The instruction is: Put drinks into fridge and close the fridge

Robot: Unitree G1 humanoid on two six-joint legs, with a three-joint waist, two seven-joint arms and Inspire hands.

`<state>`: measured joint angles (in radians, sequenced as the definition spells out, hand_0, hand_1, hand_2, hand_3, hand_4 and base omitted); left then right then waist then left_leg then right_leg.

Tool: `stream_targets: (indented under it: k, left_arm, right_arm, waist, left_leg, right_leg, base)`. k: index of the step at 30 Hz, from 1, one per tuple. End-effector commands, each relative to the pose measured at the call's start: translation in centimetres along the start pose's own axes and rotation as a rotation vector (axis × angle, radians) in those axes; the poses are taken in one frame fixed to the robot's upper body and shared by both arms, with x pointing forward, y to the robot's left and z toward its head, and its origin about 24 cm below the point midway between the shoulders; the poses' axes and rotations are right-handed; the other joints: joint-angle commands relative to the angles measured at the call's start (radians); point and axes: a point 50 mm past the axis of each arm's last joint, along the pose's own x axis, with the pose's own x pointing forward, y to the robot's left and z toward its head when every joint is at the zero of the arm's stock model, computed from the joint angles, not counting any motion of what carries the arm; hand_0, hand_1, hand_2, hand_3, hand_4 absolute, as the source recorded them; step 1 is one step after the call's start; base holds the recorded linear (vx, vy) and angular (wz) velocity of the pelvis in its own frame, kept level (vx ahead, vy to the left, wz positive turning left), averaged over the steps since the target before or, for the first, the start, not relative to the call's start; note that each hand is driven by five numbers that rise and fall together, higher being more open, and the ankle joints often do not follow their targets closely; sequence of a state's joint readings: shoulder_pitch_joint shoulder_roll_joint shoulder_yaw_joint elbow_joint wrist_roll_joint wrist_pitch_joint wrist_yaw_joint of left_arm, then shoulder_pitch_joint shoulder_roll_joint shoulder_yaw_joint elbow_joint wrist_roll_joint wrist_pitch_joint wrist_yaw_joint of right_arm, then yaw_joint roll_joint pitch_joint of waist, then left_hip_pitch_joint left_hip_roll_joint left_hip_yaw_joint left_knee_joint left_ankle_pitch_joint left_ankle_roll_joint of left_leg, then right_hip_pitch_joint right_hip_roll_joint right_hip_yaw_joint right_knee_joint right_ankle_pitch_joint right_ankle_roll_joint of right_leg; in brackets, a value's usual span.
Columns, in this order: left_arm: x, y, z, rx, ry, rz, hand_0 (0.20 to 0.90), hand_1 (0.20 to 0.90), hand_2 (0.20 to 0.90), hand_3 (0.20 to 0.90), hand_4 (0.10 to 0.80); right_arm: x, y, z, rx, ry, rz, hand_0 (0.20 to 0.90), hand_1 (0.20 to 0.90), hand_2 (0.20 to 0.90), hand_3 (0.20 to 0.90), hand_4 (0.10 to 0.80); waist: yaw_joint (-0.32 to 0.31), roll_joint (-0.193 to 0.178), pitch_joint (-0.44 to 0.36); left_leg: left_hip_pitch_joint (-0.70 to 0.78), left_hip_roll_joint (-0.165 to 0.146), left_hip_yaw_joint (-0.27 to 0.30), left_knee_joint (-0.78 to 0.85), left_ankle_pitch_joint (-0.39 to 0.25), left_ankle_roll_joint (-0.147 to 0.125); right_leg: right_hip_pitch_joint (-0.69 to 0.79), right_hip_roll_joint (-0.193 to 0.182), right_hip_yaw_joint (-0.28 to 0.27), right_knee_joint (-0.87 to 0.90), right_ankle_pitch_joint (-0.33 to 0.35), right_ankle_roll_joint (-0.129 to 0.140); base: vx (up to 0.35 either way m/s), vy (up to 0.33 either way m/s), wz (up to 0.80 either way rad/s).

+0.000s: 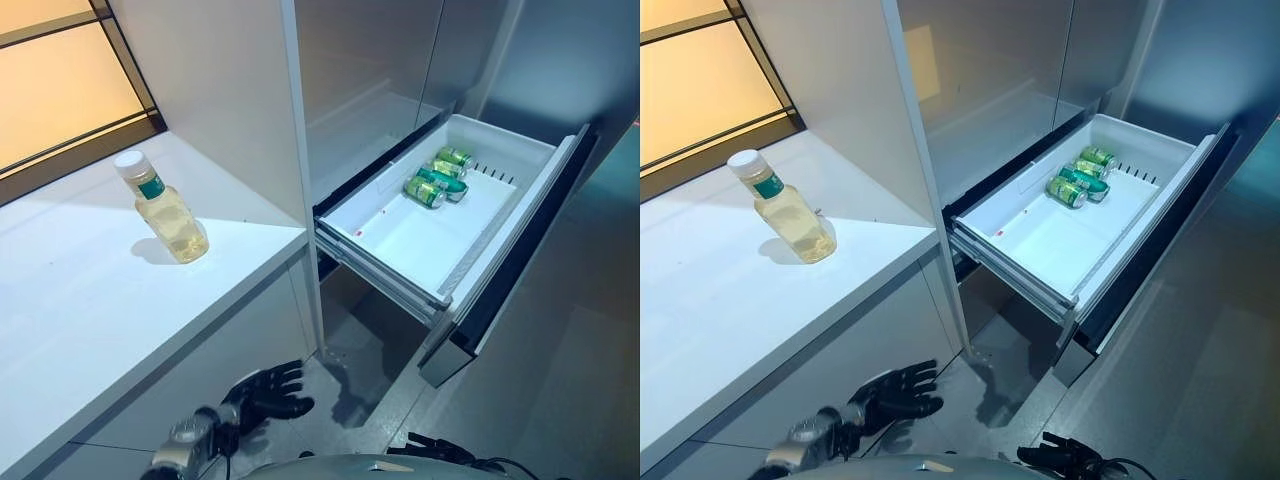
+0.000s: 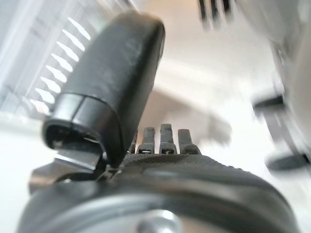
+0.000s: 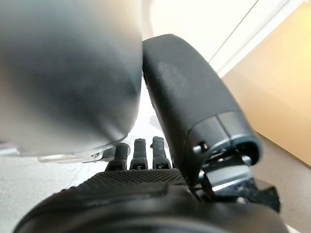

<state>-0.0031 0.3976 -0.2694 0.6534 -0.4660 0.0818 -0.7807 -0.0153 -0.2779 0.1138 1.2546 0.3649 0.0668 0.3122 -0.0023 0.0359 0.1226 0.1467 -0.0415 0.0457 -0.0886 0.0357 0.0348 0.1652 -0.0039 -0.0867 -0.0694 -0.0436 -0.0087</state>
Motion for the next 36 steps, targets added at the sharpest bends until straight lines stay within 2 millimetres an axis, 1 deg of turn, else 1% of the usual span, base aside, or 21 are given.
stream_targets:
  k: [1, 2, 4, 6, 7, 9, 10, 11, 13, 14, 15, 16, 17, 18, 20, 22, 24, 25, 29, 31, 36]
  left_arm:
    - [0.9, -2.4, 8.9, 0.012, -0.273, -0.380, 0.900, 0.900, 0.900, 0.900, 0.800]
    - [0.6, -3.5, 10.9, 0.018, -0.328, -0.455, 0.900, 0.900, 0.900, 0.900, 0.800]
    - [-0.6, -6.9, 15.7, 0.060, -0.520, -0.664, 0.900, 0.900, 0.900, 0.900, 0.800]
    - [-1.4, -8.7, 17.8, 0.097, -0.637, -0.730, 0.900, 0.900, 0.900, 0.900, 0.800]
    - [-2.9, -10.7, 20.3, 0.134, -0.799, -0.785, 0.900, 0.900, 0.900, 0.900, 0.800]
    - [-4.4, -11.7, 22.1, 0.153, -0.951, -0.794, 0.900, 0.900, 0.900, 0.900, 0.800]
    - [-5.9, -12.1, 23.7, 0.170, -1.094, -0.750, 0.900, 0.900, 0.900, 0.900, 0.800]
    - [-6.3, -12.2, 24.0, 0.178, -1.124, -0.737, 0.900, 0.900, 0.900, 0.900, 0.800]
    - [-8.5, -12.2, 25.4, 0.237, -1.318, -0.640, 0.900, 0.900, 0.900, 0.900, 0.800]
    - [-9.5, -12.1, 25.7, 0.291, -1.404, -0.566, 0.900, 0.900, 0.900, 0.900, 0.800]
    - [-11.6, -12.0, 26.3, 0.385, -1.564, -0.429, 0.900, 0.900, 0.900, 0.900, 0.800]
    - [-11.9, -12.0, 26.3, 0.408, -1.587, -0.400, 0.900, 0.900, 0.900, 0.900, 0.800]
    - [-13.9, -11.9, 26.5, 0.525, -1.723, -0.202, 0.900, 0.900, 0.900, 0.900, 0.800]
    - [-14.3, -12.0, 26.5, 0.554, -1.744, -0.169, 0.900, 0.900, 0.900, 0.900, 0.800]
    - [-16.1, -12.3, 26.5, 0.675, -1.860, 0.049, 0.900, 0.900, 0.900, 0.900, 0.800]
    - [-17.2, -12.5, 26.6, 0.771, -1.926, 0.254, 0.900, 0.900, 0.900, 0.900, 0.800]
    - [-17.7, -12.6, 26.8, 0.799, -1.945, 0.376, 0.900, 0.900, 0.900, 0.900, 0.800]
    - [-17.8, -12.4, 27.1, 0.801, -1.938, 0.482, 0.900, 0.900, 0.900, 0.900, 0.800]
    - [-17.9, -11.6, 27.6, 0.765, -1.914, 0.657, 0.900, 0.900, 0.900, 0.900, 0.800]
    - [-18.2, -10.8, 27.7, 0.738, -1.917, 0.788, 0.900, 0.900, 0.900, 0.900, 0.800]
    - [-18.0, -8.9, 27.5, 0.674, -1.835, 0.895, 0.900, 0.900, 0.900, 0.900, 0.800]
  right_arm:
    - [-0.3, -0.9, 2.2, -0.051, -0.045, 0.004, 0.900, 0.900, 0.900, 0.900, 0.800]
    - [-0.3, -1.0, 2.0, -0.049, -0.046, 0.002, 0.900, 0.900, 0.900, 0.900, 0.800]
    - [-0.3, -0.9, 1.4, -0.044, -0.044, -0.002, 0.900, 0.900, 0.900, 0.900, 0.800]
    - [-0.2, -0.8, 1.0, -0.040, -0.040, -0.003, 0.900, 0.900, 0.900, 0.900, 0.800]
    - [-0.1, -0.5, 0.4, -0.035, -0.033, -0.003, 0.900, 0.900, 0.900, 0.900, 0.800]
    - [-0.1, -0.3, -0.1, -0.032, -0.026, -0.001, 0.900, 0.900, 0.900, 0.900, 0.800]
    - [0.0, -0.1, -0.7, -0.031, -0.018, 0.001, 0.900, 0.900, 0.900, 0.900, 0.800]
    - [0.0, 0.0, -0.8, -0.030, -0.017, 0.002, 0.900, 0.900, 0.900, 0.900, 0.800]
    - [0.1, 0.4, -1.4, -0.024, -0.010, 0.006, 0.900, 0.900, 0.900, 0.900, 0.800]
    - [0.1, 0.6, -1.6, -0.022, -0.008, 0.006, 0.900, 0.900, 0.900, 0.900, 0.800]
    - [0.2, 0.9, -2.0, -0.019, -0.003, 0.008, 0.900, 0.900, 0.900, 0.900, 0.800]
    - [0.2, 0.9, -2.1, -0.018, -0.002, 0.008, 0.900, 0.900, 0.900, 0.900, 0.800]
    - [0.2, 1.1, -2.4, -0.016, 0.002, 0.009, 0.900, 0.900, 0.900, 0.900, 0.800]
    - [0.2, 1.2, -2.5, -0.016, 0.003, 0.010, 0.900, 0.900, 0.900, 0.900, 0.800]
    - [0.3, 1.4, -2.8, -0.013, 0.007, 0.010, 0.900, 0.900, 0.900, 0.900, 0.800]
    - [0.3, 1.7, -3.0, -0.016, 0.011, 0.012, 0.900, 0.900, 0.900, 0.900, 0.800]
    - [0.4, 2.0, -3.1, -0.020, 0.015, 0.015, 0.900, 0.900, 0.900, 0.900, 0.800]
    - [0.5, 2.2, -3.0, -0.027, 0.017, 0.019, 0.900, 0.900, 0.900, 0.900, 0.800]
    - [0.6, 2.5, -2.7, -0.036, 0.019, 0.024, 0.900, 0.900, 0.900, 0.900, 0.800]
    - [0.7, 2.6, -2.5, -0.041, 0.019, 0.028, 0.900, 0.900, 0.900, 0.900, 0.800]
    - [0.7, 2.5, -2.3, -0.049, 0.024, 0.029, 0.900, 0.900, 0.900, 0.900, 0.800]
  waist:
    - [0.012, 0.028, -0.020]
    - [0.014, 0.030, -0.021]
    - [0.019, 0.032, -0.026]
    - [0.021, 0.031, -0.029]
    - [0.023, 0.028, -0.034]
    - [0.024, 0.024, -0.036]
    - [0.026, 0.020, -0.041]
    - [0.026, 0.018, -0.042]
    - [0.030, 0.012, -0.047]
    - [0.033, 0.010, -0.049]
    - [0.040, 0.005, -0.052]
    - [0.041, 0.004, -0.052]
    - [0.047, 0.001, -0.056]
    - [0.048, 0.000, -0.057]
    - [0.058, -0.005, -0.061]
    - [0.067, -0.010, -0.067]
    - [0.072, -0.014, -0.071]
    - [0.074, -0.017, -0.073]
    - [0.079, -0.020, -0.074]
    - [0.080, -0.023, -0.072]
    - [0.082, -0.023, -0.069]
  left_leg:
    - [-0.011, -0.004, 0.024, 0.012, -0.084, -0.006]
    - [-0.012, -0.005, 0.022, 0.011, -0.086, -0.005]
    - [-0.009, -0.008, 0.013, 0.009, -0.091, -0.002]
    - [-0.007, -0.009, 0.008, 0.008, -0.094, 0.001]
    - [-0.001, -0.011, -0.001, 0.004, -0.098, 0.003]
    - [0.005, -0.012, -0.008, 0.002, -0.101, 0.004]
    - [0.010, -0.015, -0.017, 0.001, -0.105, 0.005]
    - [0.011, -0.015, -0.019, 0.001, -0.106, 0.005]
    - [0.017, -0.016, -0.030, 0.001, -0.108, 0.003]
    - [0.018, -0.016, -0.034, 0.001, -0.108, 0.002]
    - [0.020, -0.016, -0.043, 0.001, -0.109, 0.002]
    - [0.020, -0.016, -0.045, 0.001, -0.109, 0.001]
    - [0.019, -0.015, -0.052, 0.001, -0.109, -0.001]
    - [0.019, -0.016, -0.054, 0.001, -0.109, -0.001]
    - [0.019, -0.017, -0.065, 0.001, -0.110, -0.002]
    - [0.016, -0.016, -0.071, 0.001, -0.108, -0.004]
    - [0.014, -0.013, -0.073, 0.001, -0.107, -0.006]
    - [0.011, -0.012, -0.074, 0.001, -0.105, -0.007]
    - [0.007, -0.009, -0.075, 0.001, -0.100, -0.008]
    - [0.006, -0.007, -0.072, 0.001, -0.097, -0.009]
    - [0.009, -0.006, -0.070, 0.001, -0.095, -0.009]
  right_leg:
    - [-0.072, -0.024, -0.073, 0.069, -0.008, 0.069]
    - [-0.072, -0.026, -0.074, 0.069, -0.008, 0.070]
    - [-0.068, -0.028, -0.074, 0.067, -0.011, 0.070]
    - [-0.064, -0.029, -0.073, 0.066, -0.014, 0.069]
    - [-0.056, -0.028, -0.072, 0.062, -0.016, 0.067]
    - [-0.048, -0.027, -0.073, 0.058, -0.019, 0.066]
    - [-0.039, -0.025, -0.074, 0.055, -0.022, 0.063]
    - [-0.037, -0.025, -0.074, 0.054, -0.022, 0.063]
    - [-0.027, -0.023, -0.078, 0.050, -0.027, 0.060]
    - [-0.024, -0.022, -0.080, 0.049, -0.028, 0.058]
    - [-0.018, -0.021, -0.085, 0.046, -0.031, 0.055]
    - [-0.017, -0.020, -0.086, 0.046, -0.032, 0.055]
    - [-0.014, -0.018, -0.091, 0.046, -0.036, 0.051]
    - [-0.013, -0.018, -0.092, 0.045, -0.037, 0.051]
    - [-0.008, -0.016, -0.099, 0.041, -0.041, 0.047]
    - [-0.007, -0.013, -0.104, 0.041, -0.045, 0.043]
    - [-0.009, -0.011, -0.107, 0.044, -0.049, 0.041]
    - [-0.012, -0.010, -0.108, 0.048, -0.052, 0.039]
    - [-0.015, -0.008, -0.109, 0.056, -0.056, 0.037]
    - [-0.016, -0.007, -0.109, 0.061, -0.059, 0.035]
    - [-0.015, -0.006, -0.107, 0.066, -0.063, 0.031]
  base:
    - [0.000, 0.000, 0.00]
    - [0.000, 0.000, 0.00]
    - [0.002, -0.001, 0.02]
    - [0.017, -0.015, 0.08]
    - [0.026, -0.027, 0.09]
    - [0.037, -0.036, 0.07]
    - [0.042, -0.035, 0.07]
    - [0.048, -0.037, 0.04]
    - [0.034, -0.033, 0.05]
    - [0.032, -0.038, 0.07]
    - [0.022, -0.027, 0.06]
    - [0.021, -0.029, 0.08]
    - [0.009, -0.015, 0.08]
    - [0.013, -0.020, 0.11]
    - [0.010, -0.017, 0.12]
    - [0.008, -0.018, 0.12]
    - [0.011, -0.020, 0.12]
    - [0.012, -0.021, 0.09]
    - [0.006, -0.006, 0.04]
    - [0.006, -0.002, 0.02]
    - [0.000, 0.000, 0.00]
